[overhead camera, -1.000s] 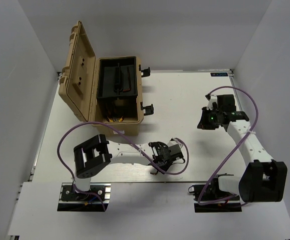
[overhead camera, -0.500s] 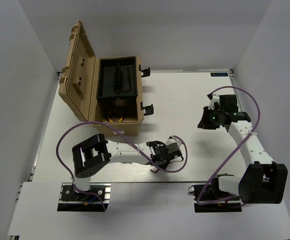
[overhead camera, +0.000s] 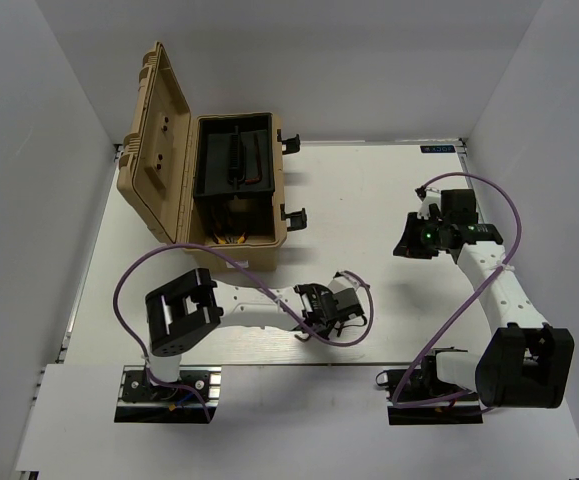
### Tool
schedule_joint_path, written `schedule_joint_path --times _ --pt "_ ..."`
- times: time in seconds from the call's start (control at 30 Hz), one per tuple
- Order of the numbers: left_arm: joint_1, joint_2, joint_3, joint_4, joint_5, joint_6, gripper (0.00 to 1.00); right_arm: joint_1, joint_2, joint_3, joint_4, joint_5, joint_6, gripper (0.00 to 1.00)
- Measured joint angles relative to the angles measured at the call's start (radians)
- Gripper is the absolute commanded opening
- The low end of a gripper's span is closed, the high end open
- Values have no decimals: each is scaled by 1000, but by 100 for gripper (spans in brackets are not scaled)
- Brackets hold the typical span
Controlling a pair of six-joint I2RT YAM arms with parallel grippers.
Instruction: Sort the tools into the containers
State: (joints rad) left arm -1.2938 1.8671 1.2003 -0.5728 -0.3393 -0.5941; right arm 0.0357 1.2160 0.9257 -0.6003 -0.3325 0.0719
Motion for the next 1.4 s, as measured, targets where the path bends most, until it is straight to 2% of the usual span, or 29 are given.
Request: schedule_joint_path --times 0.1,0.17,0.3,0.53,0.77,1.0,1.17,1.27,1.4 --pt "2 0 11 -71 -55 2 0 -3 0 0 -2 -26 -1 38" --pt "6 -1 26 -117 -84 3 0 -4 0 0 -2 -46 -6 40" --pt "16 -32 85 -157 -135 18 0 -4 0 0 -2 -68 -10 40" --pt "76 -141 232 -124 -175 107 0 -5 0 0 -2 -82 -12 37" --pt "262 -136 437 -46 -223 244 0 -9 0 0 -3 -101 -19 36" --pt "534 23 743 3 -249 367 0 -1 8 -1 -5 -161 -33 36" --pt "667 201 984 -3 -256 430 0 48 50 -5 -8 -223 -46 36" --pt "721 275 1046 -6 -249 446 0 95 68 -6 -13 -233 -50 36" --pt "779 336 1055 -31 -228 452 0 156 84 -6 -14 -232 -52 36"
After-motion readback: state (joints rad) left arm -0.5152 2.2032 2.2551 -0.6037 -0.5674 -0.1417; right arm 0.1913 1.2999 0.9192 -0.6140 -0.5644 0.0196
